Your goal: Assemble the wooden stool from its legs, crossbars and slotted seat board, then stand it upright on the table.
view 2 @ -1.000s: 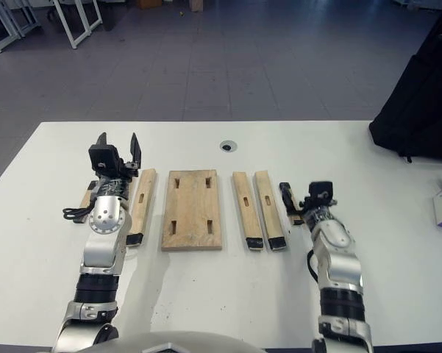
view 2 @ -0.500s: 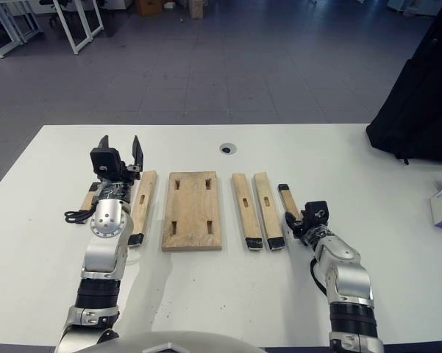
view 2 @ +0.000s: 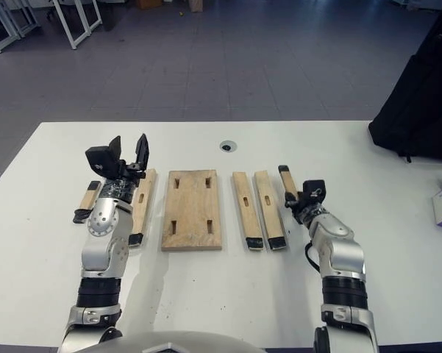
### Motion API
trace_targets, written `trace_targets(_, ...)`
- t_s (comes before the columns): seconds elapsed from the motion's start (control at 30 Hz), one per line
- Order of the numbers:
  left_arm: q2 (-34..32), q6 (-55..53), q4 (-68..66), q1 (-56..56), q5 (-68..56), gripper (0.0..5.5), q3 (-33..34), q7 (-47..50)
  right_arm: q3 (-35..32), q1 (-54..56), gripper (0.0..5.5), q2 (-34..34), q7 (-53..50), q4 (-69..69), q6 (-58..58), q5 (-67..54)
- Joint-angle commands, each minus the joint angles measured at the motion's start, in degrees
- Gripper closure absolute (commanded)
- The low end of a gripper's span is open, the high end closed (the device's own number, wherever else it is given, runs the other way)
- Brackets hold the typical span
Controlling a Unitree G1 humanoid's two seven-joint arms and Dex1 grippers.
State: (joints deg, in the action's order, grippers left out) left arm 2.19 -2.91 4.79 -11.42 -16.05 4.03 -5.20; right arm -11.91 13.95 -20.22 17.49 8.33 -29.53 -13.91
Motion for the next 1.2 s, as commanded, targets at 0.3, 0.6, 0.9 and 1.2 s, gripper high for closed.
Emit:
trace_targets(0.3, 0.9, -29.6, 9.9, 0.0, -47.5, 2.17, 3.2, -13.4, 12.8, 8.3, 4.22, 9.1, 13.6, -18.7, 7.0, -10.0)
trace_targets(0.6, 0.0, -30.8, 10.0, -0.5, -49.1, 2.17, 3.8, -12.1, 17.8, 5.5, 4.22, 6.3, 20.1, -23.0, 9.3, -10.3)
trace_targets(0.9, -0.4, -31.1, 10.5, -0.6, -51.2, 2.17, 4.8, -12.9, 21.0, 5.8, 4.22, 1.8, 25.3, -17.6, 19.5, -2.4)
trace_targets(1.2, 0.0, -30.5, 7.9, -1.4, -50.1, 2.5, 5.6, -9.8, 23.4, 4.8, 4.22, 0.7, 25.8, -15.8, 22.2, 1.3)
